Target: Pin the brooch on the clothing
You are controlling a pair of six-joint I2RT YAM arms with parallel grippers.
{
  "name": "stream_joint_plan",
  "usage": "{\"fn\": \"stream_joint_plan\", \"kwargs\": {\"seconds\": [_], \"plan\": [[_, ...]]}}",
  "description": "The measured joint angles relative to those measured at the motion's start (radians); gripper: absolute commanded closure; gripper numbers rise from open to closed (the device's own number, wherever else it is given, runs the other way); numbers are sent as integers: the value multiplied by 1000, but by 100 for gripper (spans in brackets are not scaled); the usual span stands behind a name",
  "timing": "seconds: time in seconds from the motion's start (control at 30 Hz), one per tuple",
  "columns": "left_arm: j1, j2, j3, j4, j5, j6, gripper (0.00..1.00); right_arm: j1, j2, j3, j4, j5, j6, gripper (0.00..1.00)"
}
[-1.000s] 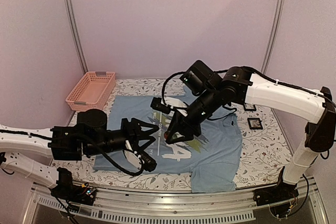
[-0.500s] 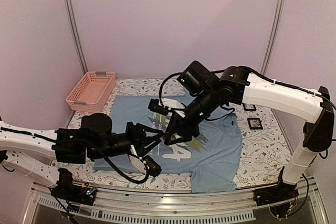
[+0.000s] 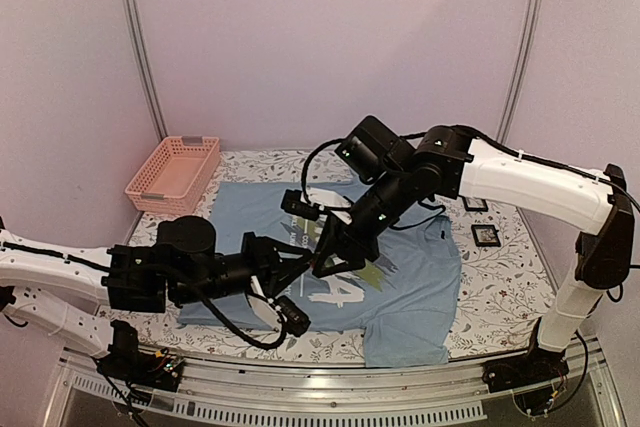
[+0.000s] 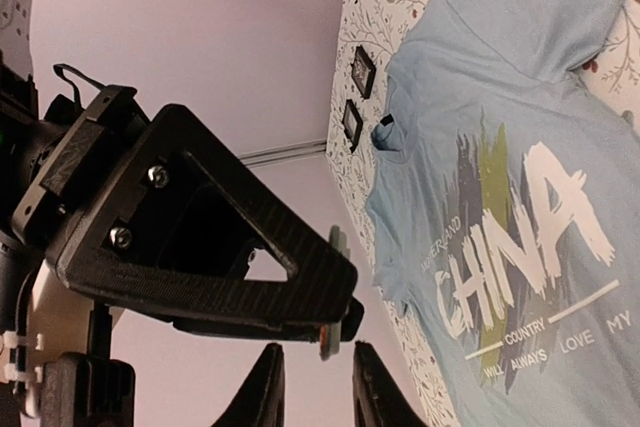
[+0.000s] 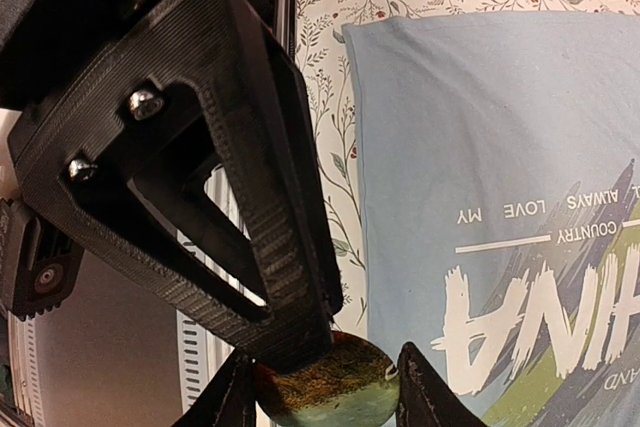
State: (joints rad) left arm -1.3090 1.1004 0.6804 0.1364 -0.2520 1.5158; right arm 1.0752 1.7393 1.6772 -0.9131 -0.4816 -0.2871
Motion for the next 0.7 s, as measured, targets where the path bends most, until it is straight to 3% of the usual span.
{"fn": "stream_joint_plan", "kwargs": {"seconds": [0.7], "plan": [[0, 35, 0, 29, 1, 1, 89, 0, 7, 10, -7, -2, -6, 59]]}}
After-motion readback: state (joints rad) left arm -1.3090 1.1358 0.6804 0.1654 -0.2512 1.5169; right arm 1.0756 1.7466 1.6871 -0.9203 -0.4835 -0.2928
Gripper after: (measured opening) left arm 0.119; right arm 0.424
